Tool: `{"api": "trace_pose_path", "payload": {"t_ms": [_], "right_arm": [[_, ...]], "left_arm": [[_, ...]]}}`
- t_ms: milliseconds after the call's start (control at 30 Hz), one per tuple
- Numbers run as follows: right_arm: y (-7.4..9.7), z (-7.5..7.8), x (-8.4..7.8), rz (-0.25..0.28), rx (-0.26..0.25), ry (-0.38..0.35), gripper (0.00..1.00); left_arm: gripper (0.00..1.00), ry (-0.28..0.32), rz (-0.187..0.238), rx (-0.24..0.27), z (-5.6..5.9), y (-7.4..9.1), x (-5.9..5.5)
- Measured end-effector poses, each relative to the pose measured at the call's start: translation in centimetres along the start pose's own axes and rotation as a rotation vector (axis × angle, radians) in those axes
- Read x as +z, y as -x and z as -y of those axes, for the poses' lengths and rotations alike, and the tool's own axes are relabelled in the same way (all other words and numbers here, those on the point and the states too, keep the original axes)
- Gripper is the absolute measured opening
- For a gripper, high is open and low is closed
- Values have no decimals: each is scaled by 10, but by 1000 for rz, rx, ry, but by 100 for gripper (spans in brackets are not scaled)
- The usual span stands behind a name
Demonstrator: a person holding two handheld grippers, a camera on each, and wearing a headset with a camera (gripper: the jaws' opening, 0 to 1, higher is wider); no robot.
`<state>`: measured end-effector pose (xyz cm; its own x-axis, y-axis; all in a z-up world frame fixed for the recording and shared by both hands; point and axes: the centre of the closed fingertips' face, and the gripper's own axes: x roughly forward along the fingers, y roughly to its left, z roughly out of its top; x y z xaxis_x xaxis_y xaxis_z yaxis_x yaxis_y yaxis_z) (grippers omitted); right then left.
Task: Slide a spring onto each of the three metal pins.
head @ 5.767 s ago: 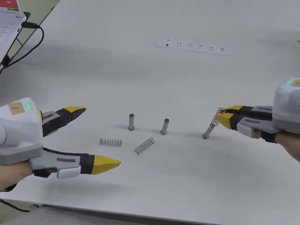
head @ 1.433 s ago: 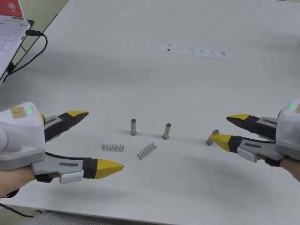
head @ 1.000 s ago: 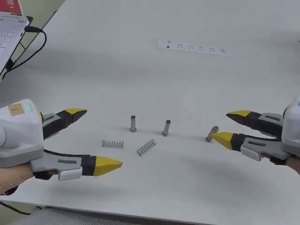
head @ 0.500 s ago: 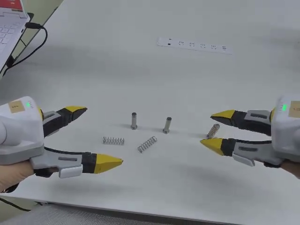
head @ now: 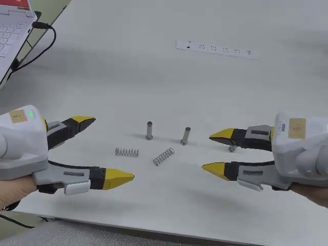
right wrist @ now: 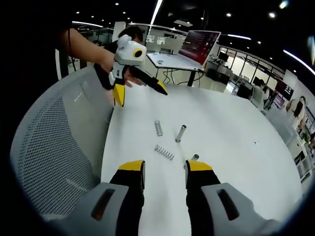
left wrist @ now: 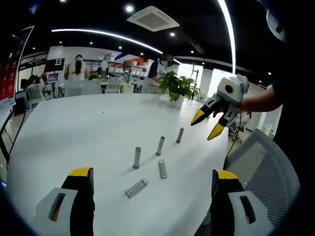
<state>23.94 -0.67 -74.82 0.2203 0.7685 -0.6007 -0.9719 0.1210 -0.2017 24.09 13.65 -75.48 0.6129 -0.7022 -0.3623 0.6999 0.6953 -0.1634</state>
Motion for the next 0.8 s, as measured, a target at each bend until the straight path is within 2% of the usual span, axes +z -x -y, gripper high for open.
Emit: {"api": "trace_pose_path", "payload": {"t_ms": [200,300,433,567,800], "right_arm": [[-16,-3,6,-20,34,58,32],[-25,-1,4,-63,42,114,32],[-36,1,6,-82,43,141,31],[-46,-3,6,-105,67,188,31],[-66,-10,-5,-179,103,264,30]], "left_arm": [[97,-1,-5,-9,4,1,-1],[97,-3,-5,-8,4,2,-1],[97,-4,-3,-6,3,5,-1],[97,-4,-2,-6,2,6,-1],[97,-9,-3,-15,2,8,-2]]}}
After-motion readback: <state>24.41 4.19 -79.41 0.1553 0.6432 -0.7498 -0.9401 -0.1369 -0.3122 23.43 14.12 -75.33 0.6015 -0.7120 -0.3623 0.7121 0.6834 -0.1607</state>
